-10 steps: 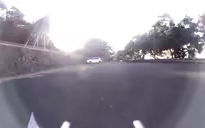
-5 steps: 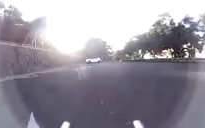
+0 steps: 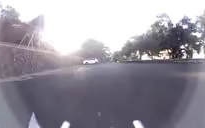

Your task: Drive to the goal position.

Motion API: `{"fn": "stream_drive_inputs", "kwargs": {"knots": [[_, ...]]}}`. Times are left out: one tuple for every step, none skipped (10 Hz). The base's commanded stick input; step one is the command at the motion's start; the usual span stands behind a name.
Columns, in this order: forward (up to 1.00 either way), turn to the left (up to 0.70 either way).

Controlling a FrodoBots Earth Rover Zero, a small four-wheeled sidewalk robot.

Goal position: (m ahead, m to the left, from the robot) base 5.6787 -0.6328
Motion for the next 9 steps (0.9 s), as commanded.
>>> {"fn": "stream_drive_inputs", "kwargs": {"knots": [[0.50, -0.47], [0.50, -0.39], [0.50, -0.18], [0.50, 0.00], [0.50, -0.15], [0.50, -0.38], [0.50, -0.50], [0.50, -0.24], [0.50, 0.00]]}}
